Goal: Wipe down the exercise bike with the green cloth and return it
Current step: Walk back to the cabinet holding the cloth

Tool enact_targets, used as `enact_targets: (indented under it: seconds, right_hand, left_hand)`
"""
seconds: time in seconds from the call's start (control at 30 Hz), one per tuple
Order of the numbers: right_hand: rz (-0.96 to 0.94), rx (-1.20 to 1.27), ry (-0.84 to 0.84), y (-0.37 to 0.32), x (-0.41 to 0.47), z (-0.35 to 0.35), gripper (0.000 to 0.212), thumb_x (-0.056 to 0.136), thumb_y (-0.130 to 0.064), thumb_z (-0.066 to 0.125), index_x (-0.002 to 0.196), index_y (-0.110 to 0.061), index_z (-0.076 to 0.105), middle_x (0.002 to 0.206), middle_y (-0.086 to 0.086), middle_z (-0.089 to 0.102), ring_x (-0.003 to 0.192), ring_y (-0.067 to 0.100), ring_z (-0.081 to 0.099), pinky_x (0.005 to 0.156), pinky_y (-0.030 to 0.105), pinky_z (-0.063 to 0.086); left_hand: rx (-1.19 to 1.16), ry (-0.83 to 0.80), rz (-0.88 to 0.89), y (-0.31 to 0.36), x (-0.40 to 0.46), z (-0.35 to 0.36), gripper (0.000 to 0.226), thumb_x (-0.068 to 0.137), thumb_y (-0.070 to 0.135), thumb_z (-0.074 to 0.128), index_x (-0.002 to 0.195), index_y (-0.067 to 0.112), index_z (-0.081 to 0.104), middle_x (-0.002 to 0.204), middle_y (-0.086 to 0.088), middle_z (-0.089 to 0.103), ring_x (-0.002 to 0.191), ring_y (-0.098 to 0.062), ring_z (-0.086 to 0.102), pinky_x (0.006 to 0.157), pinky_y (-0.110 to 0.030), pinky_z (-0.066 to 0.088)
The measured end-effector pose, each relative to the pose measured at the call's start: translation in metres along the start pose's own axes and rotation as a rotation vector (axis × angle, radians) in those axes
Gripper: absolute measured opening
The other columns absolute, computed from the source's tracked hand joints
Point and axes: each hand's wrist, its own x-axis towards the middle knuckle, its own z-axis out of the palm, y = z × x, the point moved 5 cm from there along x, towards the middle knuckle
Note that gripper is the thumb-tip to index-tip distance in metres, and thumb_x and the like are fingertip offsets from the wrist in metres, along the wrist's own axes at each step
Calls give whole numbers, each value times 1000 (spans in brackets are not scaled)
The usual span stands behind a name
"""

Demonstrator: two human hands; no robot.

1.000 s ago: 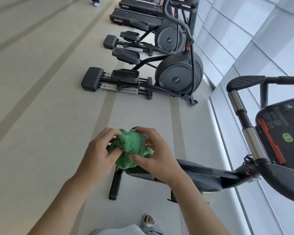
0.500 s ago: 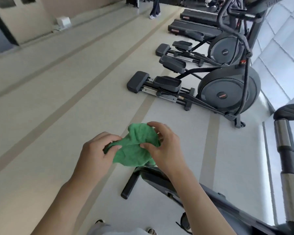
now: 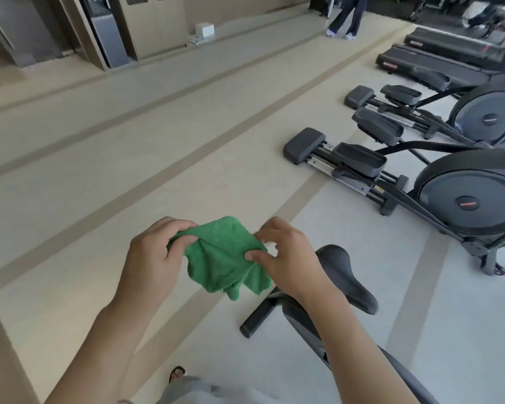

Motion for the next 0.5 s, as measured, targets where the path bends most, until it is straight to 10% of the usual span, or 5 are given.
enact_targets:
  seconds: [0.17, 0.5]
  right_hand:
    - [-48, -78, -89, -41, 35, 53, 23, 100, -14, 68, 122, -17, 73, 119, -13, 62, 102, 12, 63, 94, 39, 55]
    - [-74, -113, -213, -134, 83, 151, 26, 107, -45, 55, 116, -23, 64, 113, -12, 68, 106, 8, 65, 90, 34, 56]
  left_hand:
    - [-2, 4, -1, -51, 19, -53, 22, 93, -4, 72, 100, 17, 77, 95, 16, 72, 91, -10, 68, 77, -9, 46]
    - [-60, 112, 16, -141, 44, -153, 25, 94, -3, 70, 104, 20, 75, 101, 15, 71, 98, -12, 69, 83, -11, 47]
